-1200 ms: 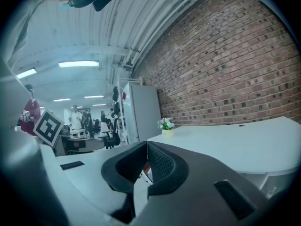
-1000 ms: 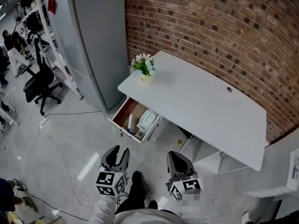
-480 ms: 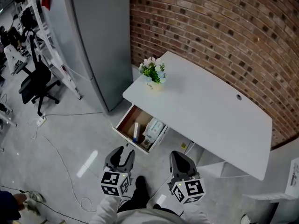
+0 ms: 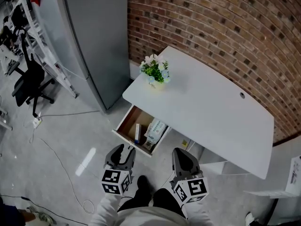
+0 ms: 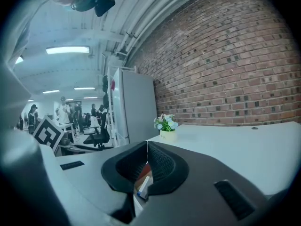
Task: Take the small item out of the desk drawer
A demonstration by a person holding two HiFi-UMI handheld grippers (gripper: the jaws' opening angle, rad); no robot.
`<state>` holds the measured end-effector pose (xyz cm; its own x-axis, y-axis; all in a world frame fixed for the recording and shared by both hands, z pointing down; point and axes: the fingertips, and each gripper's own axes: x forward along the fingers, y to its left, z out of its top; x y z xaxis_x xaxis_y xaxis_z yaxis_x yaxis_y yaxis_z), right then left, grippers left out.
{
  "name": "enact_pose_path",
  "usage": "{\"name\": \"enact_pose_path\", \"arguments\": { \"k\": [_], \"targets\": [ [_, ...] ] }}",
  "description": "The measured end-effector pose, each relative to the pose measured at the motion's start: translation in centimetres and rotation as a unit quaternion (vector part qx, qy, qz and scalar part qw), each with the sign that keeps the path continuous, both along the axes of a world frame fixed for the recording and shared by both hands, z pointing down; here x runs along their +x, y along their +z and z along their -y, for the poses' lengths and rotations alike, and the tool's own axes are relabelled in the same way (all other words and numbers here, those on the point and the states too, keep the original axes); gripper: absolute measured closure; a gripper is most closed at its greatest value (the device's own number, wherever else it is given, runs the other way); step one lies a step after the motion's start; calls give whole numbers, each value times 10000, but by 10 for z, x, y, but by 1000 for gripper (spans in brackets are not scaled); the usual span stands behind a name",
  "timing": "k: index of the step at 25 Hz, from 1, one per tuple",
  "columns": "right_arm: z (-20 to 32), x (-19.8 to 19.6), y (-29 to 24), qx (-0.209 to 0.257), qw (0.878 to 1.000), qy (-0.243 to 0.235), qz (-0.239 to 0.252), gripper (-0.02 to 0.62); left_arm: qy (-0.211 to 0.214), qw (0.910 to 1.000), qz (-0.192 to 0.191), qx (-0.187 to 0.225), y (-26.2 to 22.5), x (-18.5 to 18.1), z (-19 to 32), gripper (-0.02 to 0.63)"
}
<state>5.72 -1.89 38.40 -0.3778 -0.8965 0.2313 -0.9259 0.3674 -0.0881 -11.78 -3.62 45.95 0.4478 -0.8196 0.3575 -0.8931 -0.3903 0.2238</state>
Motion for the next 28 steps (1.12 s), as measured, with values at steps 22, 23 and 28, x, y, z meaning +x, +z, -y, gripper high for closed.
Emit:
{"name": "enact_pose_path", "arguments": {
  "k": [22, 23, 28],
  "targets": [
    [104, 7, 11, 20, 9996, -256, -71, 568, -63, 9977, 275, -613, 60, 13, 92, 411],
    [110, 9, 14, -10, 9997, -254, -73, 568, -55, 9973, 291, -667, 65, 15, 98, 410],
    [140, 14, 27, -172, 9994, -270, -88, 568, -4, 9936, 422, -1050, 95, 22, 119, 403]
  ]
}}
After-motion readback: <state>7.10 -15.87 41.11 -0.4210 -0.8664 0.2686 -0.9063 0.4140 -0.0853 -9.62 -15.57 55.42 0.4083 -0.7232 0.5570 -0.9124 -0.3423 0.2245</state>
